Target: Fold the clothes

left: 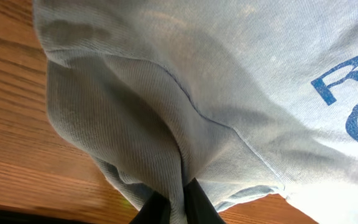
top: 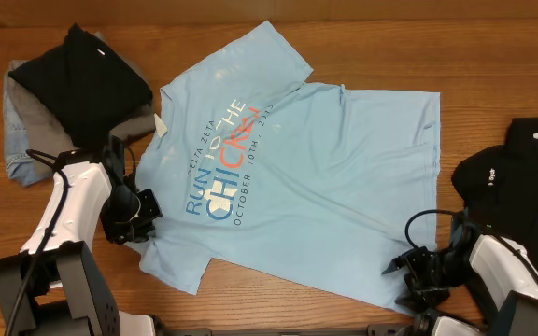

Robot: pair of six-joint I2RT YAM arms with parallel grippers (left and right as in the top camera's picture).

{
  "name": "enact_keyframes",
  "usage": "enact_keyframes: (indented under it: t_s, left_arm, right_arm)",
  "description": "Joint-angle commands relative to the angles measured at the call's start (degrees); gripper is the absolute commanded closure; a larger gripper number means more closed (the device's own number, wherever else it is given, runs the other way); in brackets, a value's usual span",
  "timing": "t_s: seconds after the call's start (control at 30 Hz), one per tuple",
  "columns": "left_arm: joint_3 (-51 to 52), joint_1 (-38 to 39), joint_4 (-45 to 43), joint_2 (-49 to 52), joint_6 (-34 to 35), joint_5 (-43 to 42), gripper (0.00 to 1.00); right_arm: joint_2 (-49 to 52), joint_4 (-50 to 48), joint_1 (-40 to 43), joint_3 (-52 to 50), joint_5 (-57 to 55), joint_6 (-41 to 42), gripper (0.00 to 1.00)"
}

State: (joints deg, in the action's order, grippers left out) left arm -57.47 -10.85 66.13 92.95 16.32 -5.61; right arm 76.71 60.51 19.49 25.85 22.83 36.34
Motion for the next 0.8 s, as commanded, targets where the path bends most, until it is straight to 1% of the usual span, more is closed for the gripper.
enact_keyframes:
  t_s: [0.0, 0.03, 0.1, 0.13, 0.17, 0.2, 0.23, 0.3, 0.37, 0.53, 0.67, 0.7, 0.77]
  left_arm:
    - [-0.94, 0.28, 0.02, -0.83, -1.11, -0.44, 0.91]
    - [-0.94, 0.28, 0.02, -0.83, -1.11, -0.46, 0.91]
    - [-0.94, 0.28, 0.04, -0.83, -1.11, -0.44, 0.91]
    - [-0.94, 0.28, 0.04, -0.83, -1.11, -0.46, 0.91]
    - [-0.94, 0.28, 0.07, -0.83, -1.11, -0.46, 0.91]
    - [-0.94, 0.28, 0.09, -0.83, -1.11, -0.46, 0.91]
    - [-0.94, 0.28, 0.13, -0.83, -1.11, -0.46, 0.91]
    - [-0.96, 0.28, 0.20, -0.83, -1.14, -0.46, 0.92]
    - [-1.38, 0.28, 0.26, -0.83, -1.86, -1.07, 0.91]
    - [-4.79, 0.28, 1.09, -0.90, -3.69, -6.58, 0.91]
    - [-8.92, 0.26, 5.05, -1.66, -5.18, -6.62, 0.95]
    - [-10.67, 0.26, 6.80, -2.64, -5.68, -6.43, 0.96]
    - [-11.87, 0.26, 8.04, -4.02, -6.10, -6.34, 0.96]
  right_arm:
    - [0.13, -1.49, 0.13, -1.25, -3.76, -0.20, 0.38]
    - [0.13, -2.10, 0.13, -1.53, -3.72, 0.02, 0.43]
    - [0.13, -3.08, 0.13, -2.38, -3.72, 1.14, 0.61]
    - [0.13, -3.50, 0.13, -2.89, -3.63, 1.31, 0.67]
    - [0.13, -3.78, 0.13, -3.13, -3.06, 1.25, 0.82]
    - [0.13, -3.67, 0.13, -3.13, -3.06, 1.20, 0.93]
    - [0.13, -3.65, 0.13, -3.10, -3.06, 1.18, 0.96]
    - [0.13, -3.17, 0.13, -2.82, -2.97, 1.03, 0.96]
    - [-0.15, -4.00, 0.13, -1.88, 1.14, -3.23, 0.96]
    - [-2.16, -3.39, 0.13, 1.38, 7.37, -7.02, 0.96]
    - [-6.12, 3.08, 0.13, 7.13, 6.82, -9.53, 0.96]
    - [-8.92, 7.45, 0.13, 10.86, 4.72, -9.64, 0.96]
    - [-11.37, 11.19, 0.13, 14.12, 2.58, -9.62, 0.96]
